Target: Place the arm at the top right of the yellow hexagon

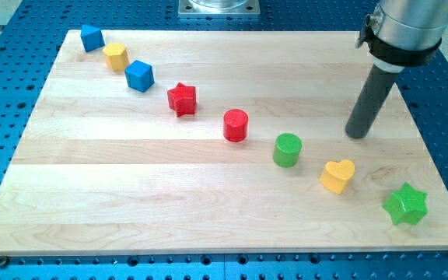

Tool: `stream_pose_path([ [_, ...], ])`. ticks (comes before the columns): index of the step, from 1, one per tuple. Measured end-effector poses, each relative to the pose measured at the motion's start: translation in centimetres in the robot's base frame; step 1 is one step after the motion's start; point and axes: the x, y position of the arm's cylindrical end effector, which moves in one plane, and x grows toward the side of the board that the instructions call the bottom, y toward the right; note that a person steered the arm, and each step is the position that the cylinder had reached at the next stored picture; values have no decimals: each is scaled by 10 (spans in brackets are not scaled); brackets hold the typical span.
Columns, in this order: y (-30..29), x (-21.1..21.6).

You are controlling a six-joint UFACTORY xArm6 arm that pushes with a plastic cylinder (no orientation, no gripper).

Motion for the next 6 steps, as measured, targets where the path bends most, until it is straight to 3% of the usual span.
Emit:
stream_pose_path([
  [2,-142,-117],
  [3,-238,-157],
  [6,-374,-240],
])
